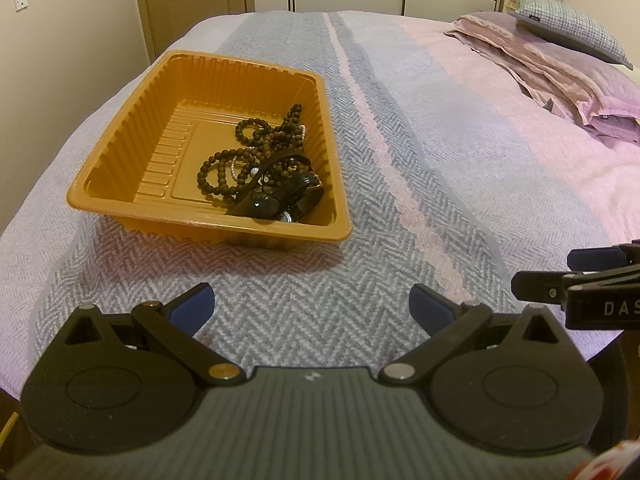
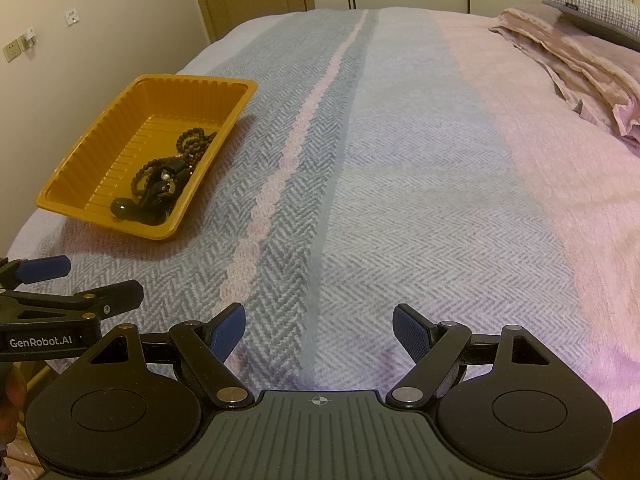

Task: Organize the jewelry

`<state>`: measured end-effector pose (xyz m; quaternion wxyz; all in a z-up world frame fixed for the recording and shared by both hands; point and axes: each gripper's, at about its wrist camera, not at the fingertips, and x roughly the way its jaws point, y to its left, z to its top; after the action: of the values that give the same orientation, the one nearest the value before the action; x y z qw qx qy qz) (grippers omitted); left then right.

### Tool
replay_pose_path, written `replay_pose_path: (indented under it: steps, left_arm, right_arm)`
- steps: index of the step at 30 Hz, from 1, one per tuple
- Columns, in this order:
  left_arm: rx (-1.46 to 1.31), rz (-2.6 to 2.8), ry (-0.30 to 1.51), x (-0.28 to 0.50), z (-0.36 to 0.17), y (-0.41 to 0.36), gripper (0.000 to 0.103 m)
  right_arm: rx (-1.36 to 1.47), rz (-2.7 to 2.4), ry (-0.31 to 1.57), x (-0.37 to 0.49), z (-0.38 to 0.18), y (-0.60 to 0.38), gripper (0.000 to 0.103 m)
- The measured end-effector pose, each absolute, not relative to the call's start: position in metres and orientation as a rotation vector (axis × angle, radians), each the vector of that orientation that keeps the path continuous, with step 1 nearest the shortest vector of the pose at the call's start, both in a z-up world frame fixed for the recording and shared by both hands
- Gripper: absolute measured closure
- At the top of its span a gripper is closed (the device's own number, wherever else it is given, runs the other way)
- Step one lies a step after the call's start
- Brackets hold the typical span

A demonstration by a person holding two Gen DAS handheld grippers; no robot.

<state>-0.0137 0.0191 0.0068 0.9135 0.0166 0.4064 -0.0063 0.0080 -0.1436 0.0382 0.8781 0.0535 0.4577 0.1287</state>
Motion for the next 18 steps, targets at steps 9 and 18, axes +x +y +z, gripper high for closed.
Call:
replay_pose_path:
  steps: [9,18]
  left_arm:
    - [0.035,-0.017,0.839,-0.0138,0.0054,0.0186,0.0]
    - [0.027,-0.027,0.828,-0.015,0.005,0.0182,0.0]
  right_arm:
    - [0.112,0.27,0.956,0.008,0.0381,-0.1428,0.023]
    - [0.114,0.27,0.957,0.0081,0.0377,-0.142,0.023]
